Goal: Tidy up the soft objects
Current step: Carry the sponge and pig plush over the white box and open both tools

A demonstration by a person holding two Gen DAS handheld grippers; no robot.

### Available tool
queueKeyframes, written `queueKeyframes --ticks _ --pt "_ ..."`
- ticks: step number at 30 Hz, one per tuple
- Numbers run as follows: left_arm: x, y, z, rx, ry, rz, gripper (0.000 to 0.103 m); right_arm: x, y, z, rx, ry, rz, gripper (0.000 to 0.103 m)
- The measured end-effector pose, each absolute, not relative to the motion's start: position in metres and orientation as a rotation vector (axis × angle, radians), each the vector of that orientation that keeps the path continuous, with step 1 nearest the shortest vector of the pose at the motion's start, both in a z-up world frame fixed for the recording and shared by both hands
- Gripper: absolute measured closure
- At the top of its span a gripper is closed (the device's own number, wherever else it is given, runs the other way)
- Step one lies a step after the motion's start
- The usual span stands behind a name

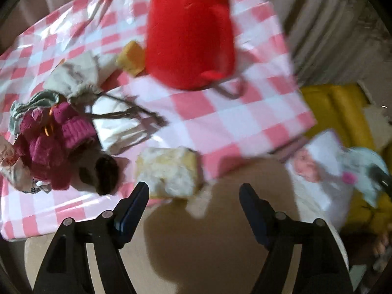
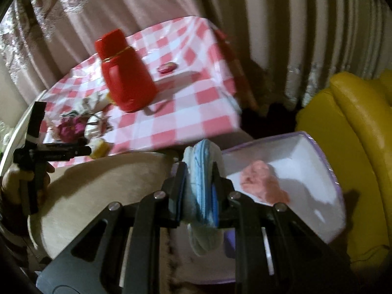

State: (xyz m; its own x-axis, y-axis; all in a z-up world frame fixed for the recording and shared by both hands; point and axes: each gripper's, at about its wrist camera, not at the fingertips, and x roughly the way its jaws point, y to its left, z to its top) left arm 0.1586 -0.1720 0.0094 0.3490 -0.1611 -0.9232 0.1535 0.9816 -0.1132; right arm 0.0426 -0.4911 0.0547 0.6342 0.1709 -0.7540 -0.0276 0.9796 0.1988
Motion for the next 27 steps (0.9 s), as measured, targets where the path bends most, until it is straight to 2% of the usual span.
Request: queueKeyframes --ticks 3,6,9,10,11,16,17,18,19,20,21,27 --pt "0.180 -0.172 -0.015 -0.005 1.288 -0.159 0.027 0.037 -0.505 0.049 0.165 0.888 0.068 0.082" --pt "0.184 -0.185 -0.015 0.136 1.267 -0.103 0.052 0.032 -0.515 0.040 0.154 0.910 0.038 0.082" --pt "0.176 -0.194 -0.003 0.134 1.228 -0.147 0.069 0.029 -0.524 0.030 0.156 0.928 0.002 0.082" --pt "0.171 -0.199 0.003 0.125 1.204 -0.174 0.085 0.028 -0.527 0.027 0.163 0.932 -0.006 0.082" --pt "0.166 -0.203 0.009 0.104 1.180 -0.206 0.088 0.027 -0.529 0.026 0.166 0.934 -0.011 0.082" --pt "0.148 -0.231 0.036 0.062 1.073 -0.304 0.088 0.027 -0.533 0.023 0.170 0.934 -0.024 0.082" --pt "0.150 -0.231 0.038 0.029 1.065 -0.310 0.087 0.026 -0.533 0.024 0.169 0.932 -0.025 0.082" --pt "0.153 -0.225 0.039 -0.015 1.063 -0.314 0.082 0.025 -0.533 0.024 0.169 0.931 -0.025 0.082" --pt "0.160 -0.216 0.039 -0.061 1.078 -0.310 0.056 0.025 -0.534 0.024 0.171 0.930 -0.026 0.082" --pt "0.165 -0.205 0.037 -0.105 1.098 -0.292 0.038 0.025 -0.535 0.023 0.173 0.930 -0.029 0.082" --pt "0.171 -0.192 0.033 -0.143 1.112 -0.253 0.012 0.024 -0.537 0.023 0.177 0.929 -0.031 0.082" --pt "0.202 -0.166 -0.009 -0.094 1.302 -0.154 0.011 0.027 -0.536 0.017 0.161 0.950 -0.039 0.082"
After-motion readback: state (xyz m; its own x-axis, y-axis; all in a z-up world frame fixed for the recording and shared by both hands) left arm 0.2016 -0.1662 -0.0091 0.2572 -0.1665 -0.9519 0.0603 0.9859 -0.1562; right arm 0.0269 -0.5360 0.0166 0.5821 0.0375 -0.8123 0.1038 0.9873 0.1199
